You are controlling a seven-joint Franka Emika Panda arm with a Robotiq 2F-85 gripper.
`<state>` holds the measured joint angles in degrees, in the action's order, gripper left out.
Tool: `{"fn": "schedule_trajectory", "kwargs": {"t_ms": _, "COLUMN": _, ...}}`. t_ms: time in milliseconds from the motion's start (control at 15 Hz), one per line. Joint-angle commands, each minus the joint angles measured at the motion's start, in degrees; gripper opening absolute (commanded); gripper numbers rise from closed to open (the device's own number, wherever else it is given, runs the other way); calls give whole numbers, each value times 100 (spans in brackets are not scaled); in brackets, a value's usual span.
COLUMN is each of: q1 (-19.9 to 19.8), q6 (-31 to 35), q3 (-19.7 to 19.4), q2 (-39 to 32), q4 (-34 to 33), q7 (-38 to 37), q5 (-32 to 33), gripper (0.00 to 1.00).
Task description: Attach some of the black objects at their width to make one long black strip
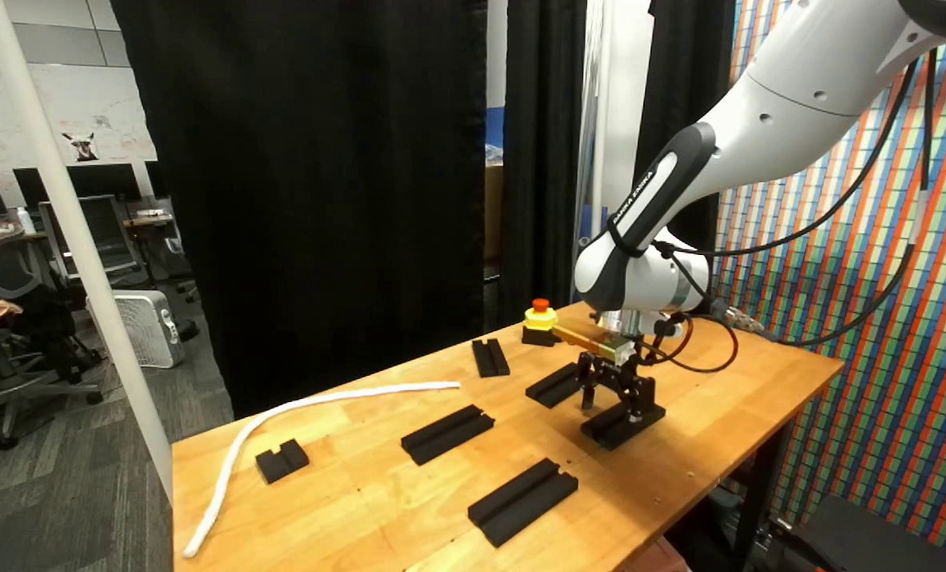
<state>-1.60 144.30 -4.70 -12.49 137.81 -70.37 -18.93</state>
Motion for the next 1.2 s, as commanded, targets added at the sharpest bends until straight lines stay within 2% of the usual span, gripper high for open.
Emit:
{"fn": "schedule_trajectory", "kwargs": {"t_ms": 0, "q1": 164, "q6": -129, "q3": -23, "q2": 174, "q4": 88, "q7": -549, "q5": 136, "gripper": 100}}
{"fn": "schedule_trajectory", "kwargs": {"t_ms": 533, "q1": 339, "q6": -249, "q3": -55, "q2": 647, "q4": 422, "q7": -1821, "q5": 875, "gripper": 100}}
{"fn": "schedule_trajectory", "kwargs": {"t_ms": 800, "q1": 264, "q6": -32, "q3": 33, "q2": 680, "q4": 509, "q7": -1777, "q5": 875, "gripper": 100}}
{"fn": "schedule_trajectory", "kwargs": {"t_ms": 1133, "q1": 233, "q6": 581, "q3": 82, "q2": 489, "q4": 529, "q7": -1404, "q5": 780, "gripper": 100}}
